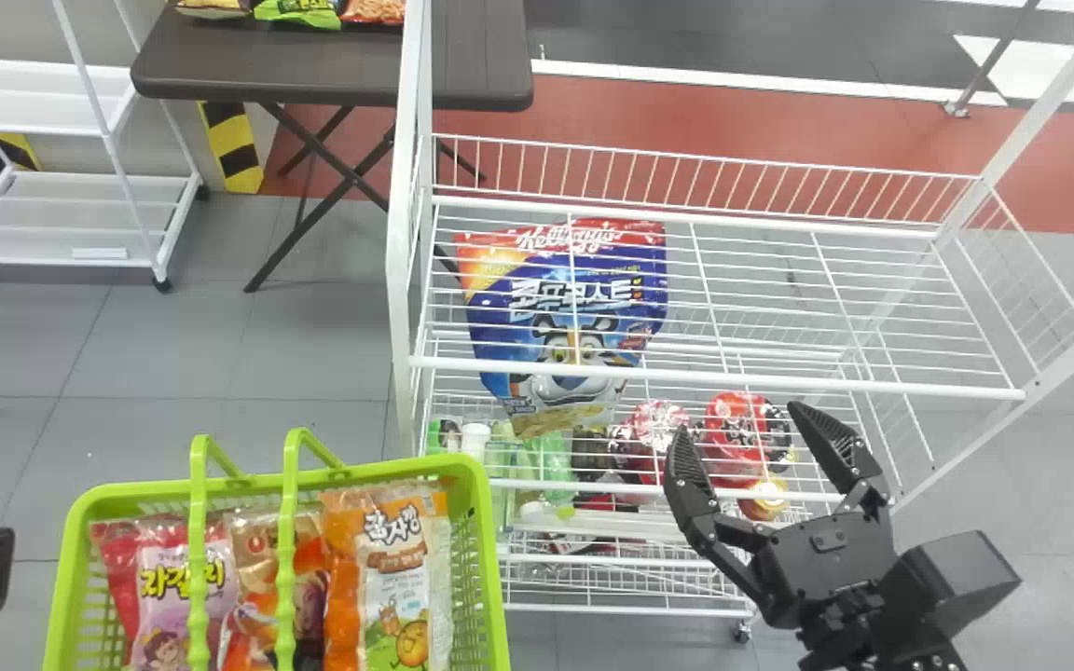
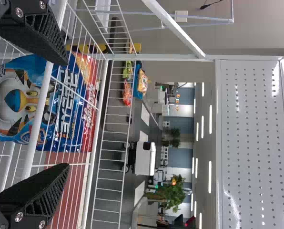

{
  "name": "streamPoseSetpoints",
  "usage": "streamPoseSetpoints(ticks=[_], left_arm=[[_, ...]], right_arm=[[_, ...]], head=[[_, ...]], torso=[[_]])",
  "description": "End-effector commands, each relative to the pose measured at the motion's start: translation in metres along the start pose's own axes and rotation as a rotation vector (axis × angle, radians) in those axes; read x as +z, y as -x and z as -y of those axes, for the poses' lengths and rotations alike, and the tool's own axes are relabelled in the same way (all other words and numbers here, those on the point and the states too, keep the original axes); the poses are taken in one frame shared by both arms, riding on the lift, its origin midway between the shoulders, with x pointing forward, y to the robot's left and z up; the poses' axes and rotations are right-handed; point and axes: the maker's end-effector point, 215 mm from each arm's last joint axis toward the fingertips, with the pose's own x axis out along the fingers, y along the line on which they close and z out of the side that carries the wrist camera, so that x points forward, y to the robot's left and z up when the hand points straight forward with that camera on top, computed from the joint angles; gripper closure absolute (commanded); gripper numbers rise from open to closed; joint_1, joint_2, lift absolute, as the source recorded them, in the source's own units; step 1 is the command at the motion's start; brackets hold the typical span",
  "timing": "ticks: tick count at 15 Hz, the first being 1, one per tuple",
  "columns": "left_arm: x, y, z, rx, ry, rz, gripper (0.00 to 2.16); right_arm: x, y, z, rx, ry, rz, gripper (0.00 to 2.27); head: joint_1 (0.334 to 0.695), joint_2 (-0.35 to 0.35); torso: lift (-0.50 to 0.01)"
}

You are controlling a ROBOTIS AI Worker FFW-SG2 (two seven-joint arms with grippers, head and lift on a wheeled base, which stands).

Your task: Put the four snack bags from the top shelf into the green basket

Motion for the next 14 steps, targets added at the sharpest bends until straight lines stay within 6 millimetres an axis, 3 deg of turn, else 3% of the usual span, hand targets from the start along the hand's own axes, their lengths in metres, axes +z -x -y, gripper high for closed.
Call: streamPoseSetpoints(ticks=[1, 14], left_arm=[[-0.001, -0.002, 0.0039, -0.012, -0.001, -0.002, 2.15], [-0.0081, -0.0045, 0.0092, -0.012, -0.017, -0.002, 2.15]], right_arm=[[-0.0004, 0.0012, 0.0002, -0.001, 0.0, 0.0, 0.04], [-0.0021, 0.0005, 0.003, -0.006, 0.005, 0.005, 0.05]], head=[[0.695, -0.135], [0.695, -0.156]], torso=[[0.0], [0.0]])
